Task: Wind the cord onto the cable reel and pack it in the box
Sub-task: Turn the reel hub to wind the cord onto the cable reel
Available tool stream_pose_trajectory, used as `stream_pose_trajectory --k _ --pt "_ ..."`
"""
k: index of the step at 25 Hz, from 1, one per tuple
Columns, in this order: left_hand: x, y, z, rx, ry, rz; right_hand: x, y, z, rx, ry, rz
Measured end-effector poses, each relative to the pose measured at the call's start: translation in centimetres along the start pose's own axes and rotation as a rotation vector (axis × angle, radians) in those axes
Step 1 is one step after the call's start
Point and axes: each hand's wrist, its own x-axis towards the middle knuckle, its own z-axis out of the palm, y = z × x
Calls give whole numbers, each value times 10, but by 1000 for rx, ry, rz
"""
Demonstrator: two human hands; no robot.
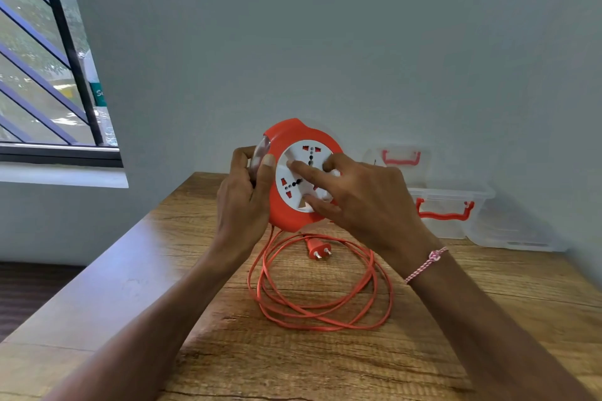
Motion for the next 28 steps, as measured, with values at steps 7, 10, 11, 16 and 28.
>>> stream_pose_trajectory --k 7,10,11,16,28 --pt "-6 5 7 78 18 43 5 -19 6 268 159 394" --pt "-7 5 7 69 2 35 6 -22 13 357 159 538" --pt "-7 4 6 69 0 27 6 -21 14 370 154 533" --pt "-3 3 3 67 13 7 2 5 6 294 72 249" --pt "-2 1 2 16 -20 -31 -2 17 -4 -75 26 -150"
